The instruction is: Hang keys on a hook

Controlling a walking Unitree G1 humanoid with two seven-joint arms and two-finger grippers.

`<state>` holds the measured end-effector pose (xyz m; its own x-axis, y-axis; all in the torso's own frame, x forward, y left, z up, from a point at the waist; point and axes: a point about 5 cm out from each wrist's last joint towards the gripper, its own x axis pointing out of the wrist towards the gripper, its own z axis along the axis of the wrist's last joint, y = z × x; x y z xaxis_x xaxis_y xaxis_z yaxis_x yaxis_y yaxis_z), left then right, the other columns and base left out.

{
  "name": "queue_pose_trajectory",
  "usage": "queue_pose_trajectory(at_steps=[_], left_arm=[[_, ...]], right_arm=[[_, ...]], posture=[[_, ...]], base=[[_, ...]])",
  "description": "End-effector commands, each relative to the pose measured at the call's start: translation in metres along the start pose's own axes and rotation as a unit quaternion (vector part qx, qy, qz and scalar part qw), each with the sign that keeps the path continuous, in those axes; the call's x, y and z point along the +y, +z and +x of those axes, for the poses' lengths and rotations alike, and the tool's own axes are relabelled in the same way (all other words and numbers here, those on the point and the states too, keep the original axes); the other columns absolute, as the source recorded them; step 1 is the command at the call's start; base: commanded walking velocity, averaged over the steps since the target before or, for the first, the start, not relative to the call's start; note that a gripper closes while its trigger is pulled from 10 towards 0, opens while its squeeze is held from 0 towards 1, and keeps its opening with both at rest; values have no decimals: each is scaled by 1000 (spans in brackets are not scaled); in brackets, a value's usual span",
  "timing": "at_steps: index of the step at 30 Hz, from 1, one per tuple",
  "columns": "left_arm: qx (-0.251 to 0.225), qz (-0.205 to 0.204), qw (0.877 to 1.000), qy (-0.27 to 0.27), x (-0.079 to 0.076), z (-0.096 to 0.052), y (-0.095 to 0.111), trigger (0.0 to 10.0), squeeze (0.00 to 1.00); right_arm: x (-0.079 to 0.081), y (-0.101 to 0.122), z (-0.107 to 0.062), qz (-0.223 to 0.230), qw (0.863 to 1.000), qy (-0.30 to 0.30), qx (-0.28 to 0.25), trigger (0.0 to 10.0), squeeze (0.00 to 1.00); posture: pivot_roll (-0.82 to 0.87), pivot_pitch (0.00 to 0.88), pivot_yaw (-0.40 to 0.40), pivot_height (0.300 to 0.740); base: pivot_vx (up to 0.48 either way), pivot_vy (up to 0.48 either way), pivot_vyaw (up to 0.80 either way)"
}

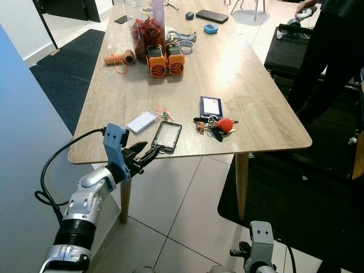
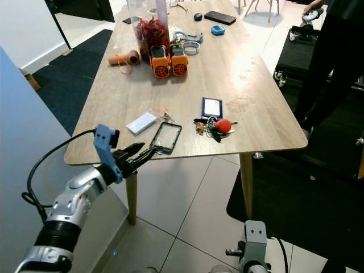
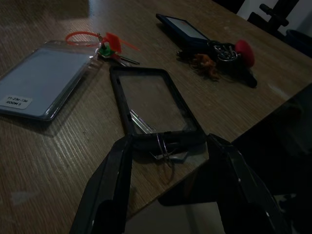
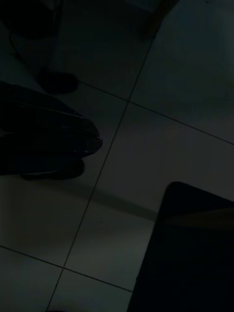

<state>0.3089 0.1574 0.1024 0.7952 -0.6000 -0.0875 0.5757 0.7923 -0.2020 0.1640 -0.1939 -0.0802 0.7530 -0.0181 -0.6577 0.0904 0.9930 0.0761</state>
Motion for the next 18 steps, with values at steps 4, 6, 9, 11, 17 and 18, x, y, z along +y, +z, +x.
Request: queue_pose_trajectory(at_steps=[4,6,9,11,17,18], left_arm=[[20,0,1000,8,-4,0,-14,10000,0],[25,1,1000,3,-7,0,-16,10000,0],[28,2,1000,-7,-15,3,-19,10000,0],[28,2,1000,-10,-18,4,-20,10000,0],[31,15,999,-2,-27,13,-25,10000,0],[31,15,999,-2,-27,13,-25,10000,0]], right_arm=[[0,-5,-2,7,1000,-1,9,10000,0],[0,-5,-2,7,1000,-2,10,10000,0],[-1,-6,-3,7,1000,-2,10,10000,0],[-1,-6,-3,7,1000,-3,11,10000,0],[-1,-6,-3,5,1000,-1,9,10000,0],[-1,-6,-3,5,1000,-1,9,10000,0]], posture=[[53,73,25,740],[53,73,25,740],[49,76,26,740],[49,76,26,740],[46,83,22,740],[46,83,22,740]], base=[[0,0,0],[0,0,0],[0,0,0],[0,0,0],[0,0,0],[0,0,0]])
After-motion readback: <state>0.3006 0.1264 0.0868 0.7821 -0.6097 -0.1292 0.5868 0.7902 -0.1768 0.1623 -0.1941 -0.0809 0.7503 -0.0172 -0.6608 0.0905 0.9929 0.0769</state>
